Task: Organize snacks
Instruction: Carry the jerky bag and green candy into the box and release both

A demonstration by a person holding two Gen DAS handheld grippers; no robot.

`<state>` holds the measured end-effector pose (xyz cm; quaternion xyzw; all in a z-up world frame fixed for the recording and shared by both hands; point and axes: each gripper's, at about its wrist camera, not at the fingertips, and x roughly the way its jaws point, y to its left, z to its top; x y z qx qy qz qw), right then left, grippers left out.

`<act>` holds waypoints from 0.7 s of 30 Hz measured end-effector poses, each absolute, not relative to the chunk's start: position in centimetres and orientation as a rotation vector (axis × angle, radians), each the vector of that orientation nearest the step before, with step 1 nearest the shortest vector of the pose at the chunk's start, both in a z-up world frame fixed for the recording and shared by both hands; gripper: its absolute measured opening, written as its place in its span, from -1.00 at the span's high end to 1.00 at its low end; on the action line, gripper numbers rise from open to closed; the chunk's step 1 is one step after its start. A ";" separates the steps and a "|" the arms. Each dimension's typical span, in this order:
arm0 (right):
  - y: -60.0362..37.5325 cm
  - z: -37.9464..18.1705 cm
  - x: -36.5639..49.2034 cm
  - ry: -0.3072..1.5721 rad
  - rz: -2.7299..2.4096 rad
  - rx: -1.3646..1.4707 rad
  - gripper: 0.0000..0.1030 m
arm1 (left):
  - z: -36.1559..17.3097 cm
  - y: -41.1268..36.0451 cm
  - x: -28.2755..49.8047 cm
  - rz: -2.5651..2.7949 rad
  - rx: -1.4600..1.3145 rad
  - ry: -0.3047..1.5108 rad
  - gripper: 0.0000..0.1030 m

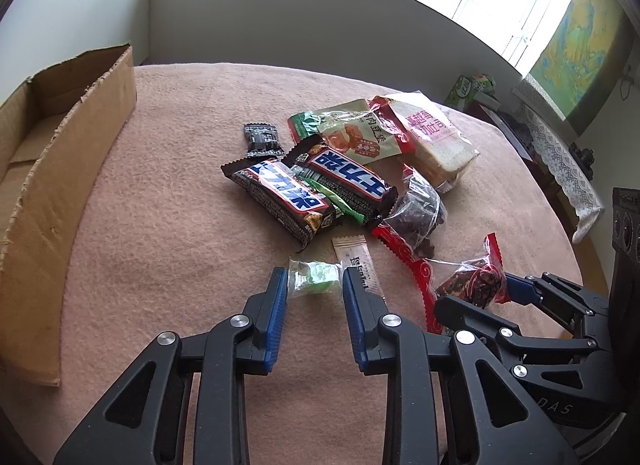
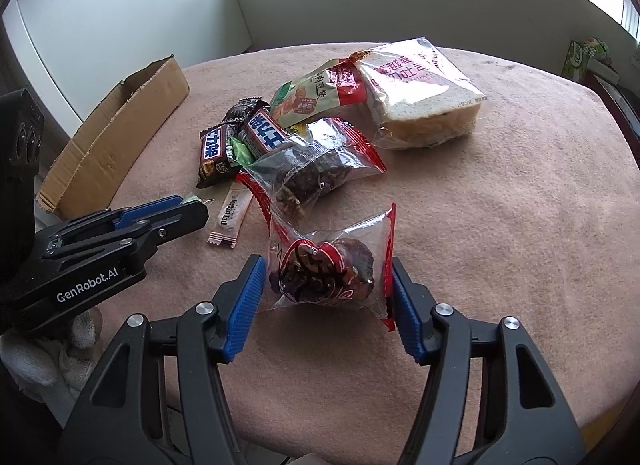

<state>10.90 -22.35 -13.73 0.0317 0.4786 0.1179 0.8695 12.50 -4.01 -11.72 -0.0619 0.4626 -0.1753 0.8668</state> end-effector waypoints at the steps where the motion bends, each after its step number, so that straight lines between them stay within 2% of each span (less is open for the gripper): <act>1: -22.4 -13.6 10.7 0.999 0.246 0.068 -0.22 | -11.7 -3.8 12.4 -0.364 -0.132 0.967 0.49; 9: -22.2 -10.7 9.6 0.941 0.265 0.066 -0.22 | -9.7 -1.8 10.9 -0.336 -0.155 0.919 0.49; 21: -16.8 -5.9 11.5 0.853 0.381 0.035 -0.22 | -5.0 4.1 9.3 -0.229 -0.188 0.788 0.49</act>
